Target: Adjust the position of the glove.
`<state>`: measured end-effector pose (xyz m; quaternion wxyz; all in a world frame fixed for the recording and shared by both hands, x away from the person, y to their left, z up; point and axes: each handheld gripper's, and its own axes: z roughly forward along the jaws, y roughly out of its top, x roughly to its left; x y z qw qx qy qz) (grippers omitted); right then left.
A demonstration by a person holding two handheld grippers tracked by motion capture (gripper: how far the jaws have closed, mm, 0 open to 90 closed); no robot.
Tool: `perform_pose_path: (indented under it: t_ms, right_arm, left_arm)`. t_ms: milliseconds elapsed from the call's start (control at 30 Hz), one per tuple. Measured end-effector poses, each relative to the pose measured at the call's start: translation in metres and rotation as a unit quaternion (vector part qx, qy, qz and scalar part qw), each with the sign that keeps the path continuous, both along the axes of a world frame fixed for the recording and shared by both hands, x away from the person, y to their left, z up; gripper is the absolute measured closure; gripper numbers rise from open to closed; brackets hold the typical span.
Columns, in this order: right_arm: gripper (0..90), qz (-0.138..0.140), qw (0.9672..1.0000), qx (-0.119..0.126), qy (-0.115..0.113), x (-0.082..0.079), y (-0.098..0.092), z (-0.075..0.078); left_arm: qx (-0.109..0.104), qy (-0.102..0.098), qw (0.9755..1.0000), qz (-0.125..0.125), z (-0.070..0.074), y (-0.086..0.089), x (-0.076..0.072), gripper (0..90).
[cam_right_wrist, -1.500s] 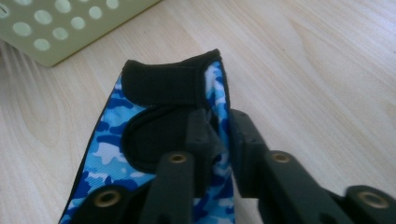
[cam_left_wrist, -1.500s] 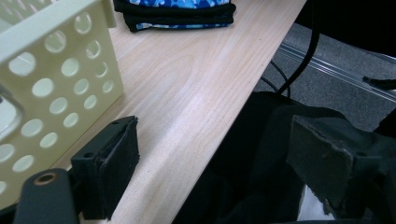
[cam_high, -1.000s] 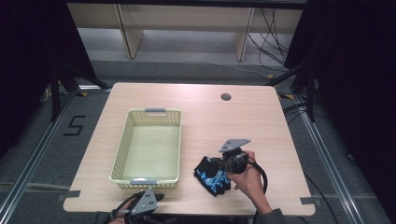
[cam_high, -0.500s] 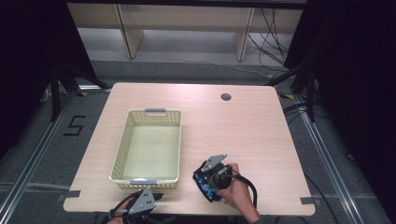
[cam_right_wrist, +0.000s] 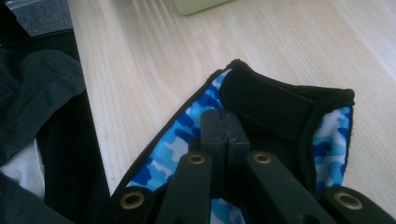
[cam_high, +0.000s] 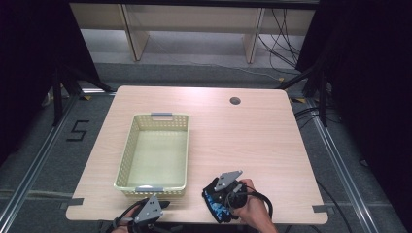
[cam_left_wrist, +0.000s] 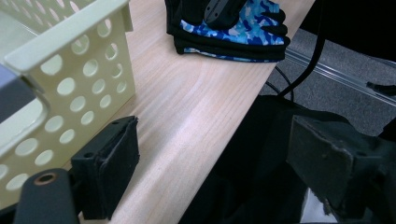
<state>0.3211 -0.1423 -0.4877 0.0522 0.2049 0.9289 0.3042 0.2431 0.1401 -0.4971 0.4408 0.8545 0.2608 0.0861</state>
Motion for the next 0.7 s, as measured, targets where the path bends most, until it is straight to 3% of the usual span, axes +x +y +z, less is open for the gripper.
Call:
perform_pose_path:
  t_ms: [33,100,133,200,333,433,533,567,667,700]
  right_arm:
    - [90.0,0.011,0.9999,0.002,-0.012,0.0,0.0,0.001]
    - [90.0,-0.01,0.9998,0.007,-0.019,-0.004,-0.003,0.008]
    - [90.0,-0.001,0.9996,0.015,-0.025,-0.006,-0.004,0.012]
    - [90.0,-0.01,0.9994,0.026,-0.022,-0.016,-0.005,0.017]
    - [90.0,0.01,0.9991,0.042,-0.003,-0.03,-0.002,0.018]
    - [90.0,0.041,0.9986,0.032,0.013,-0.044,0.005,0.01]
    - [90.0,0.042,0.9988,0.011,0.022,-0.049,0.004,0.003]
    - [90.0,0.039,0.999,0.006,0.02,-0.05,0.003,0.001]
    - [90.0,0.028,0.9993,-0.007,0.023,-0.05,-0.002,-0.002]
    - [90.0,0.025,0.9995,-0.004,0.022,-0.049,-0.005,-0.004]
  left_arm:
    - [0.002,0.004,1.0,-0.003,0.0,0.001,0.0,16.3]
    - [-0.006,0.012,0.9999,0.009,-0.001,-0.001,-0.001,16.3]
    - [-0.008,0.011,0.9998,0.011,0.0,-0.001,-0.001,16.3]
    - [-0.007,0.014,0.9998,0.012,-0.001,-0.001,-0.001,16.3]
    - [-0.009,0.003,0.9999,0.008,-0.001,-0.001,0.0,16.3]
    - [0.005,0.009,0.9999,0.008,0.0,0.001,-0.001,16.3]
    - [0.0,0.011,0.9999,0.009,0.0,0.0,-0.001,16.3]
    - [-0.012,0.017,0.9997,0.012,-0.001,-0.001,-0.002,16.3]
    - [-0.003,0.009,0.9999,0.012,-0.001,0.0,-0.001,16.3]
    - [-0.01,0.012,0.9998,0.014,-0.001,-0.001,-0.001,16.3]
